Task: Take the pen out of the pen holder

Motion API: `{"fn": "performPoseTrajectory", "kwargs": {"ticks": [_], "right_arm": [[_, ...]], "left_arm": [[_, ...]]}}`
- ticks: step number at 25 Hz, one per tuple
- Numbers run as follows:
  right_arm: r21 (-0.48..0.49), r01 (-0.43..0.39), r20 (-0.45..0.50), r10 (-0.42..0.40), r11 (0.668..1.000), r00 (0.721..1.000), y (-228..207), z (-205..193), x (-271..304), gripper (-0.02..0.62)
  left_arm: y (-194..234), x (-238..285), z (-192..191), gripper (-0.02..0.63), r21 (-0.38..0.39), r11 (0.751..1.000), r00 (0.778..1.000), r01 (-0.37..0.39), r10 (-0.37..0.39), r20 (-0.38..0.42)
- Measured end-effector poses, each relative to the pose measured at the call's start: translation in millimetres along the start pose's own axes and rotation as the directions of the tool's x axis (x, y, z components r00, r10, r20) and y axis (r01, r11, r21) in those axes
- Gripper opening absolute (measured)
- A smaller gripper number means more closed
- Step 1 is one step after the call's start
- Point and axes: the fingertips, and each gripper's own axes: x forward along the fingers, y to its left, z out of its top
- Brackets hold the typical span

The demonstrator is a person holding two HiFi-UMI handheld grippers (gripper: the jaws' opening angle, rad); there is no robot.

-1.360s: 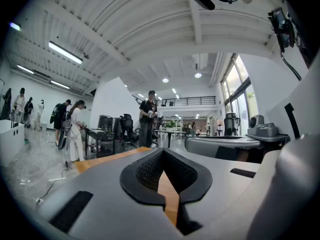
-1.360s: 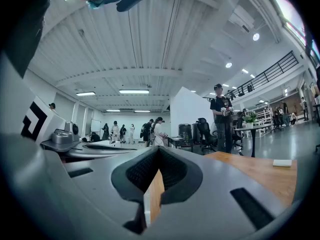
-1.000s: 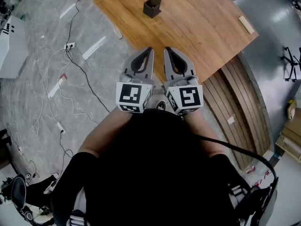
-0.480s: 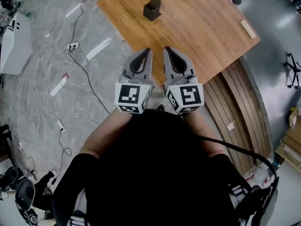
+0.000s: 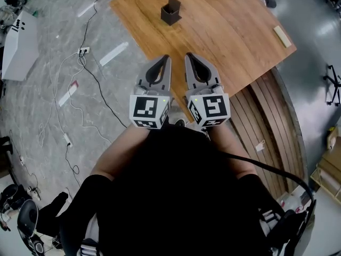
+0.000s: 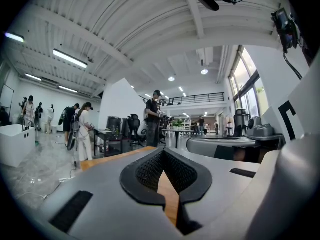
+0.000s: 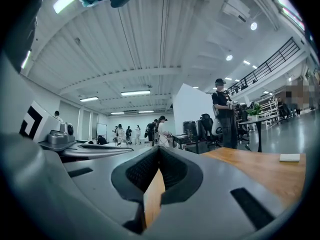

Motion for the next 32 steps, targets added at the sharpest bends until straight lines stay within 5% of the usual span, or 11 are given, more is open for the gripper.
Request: {"fn": "performPoseTrajectory", "kwargs": {"ticks": [32], "right_arm": [[0.047, 0.061, -0.159, -0.053, 0.997, 0.986, -77.3, -90.1, 212.9, 0.014]], "left_arm": [[133.0, 191.0, -84.8, 0.0, -0.089, 0.996, 0.988, 0.032, -0.045, -0.145]]}}
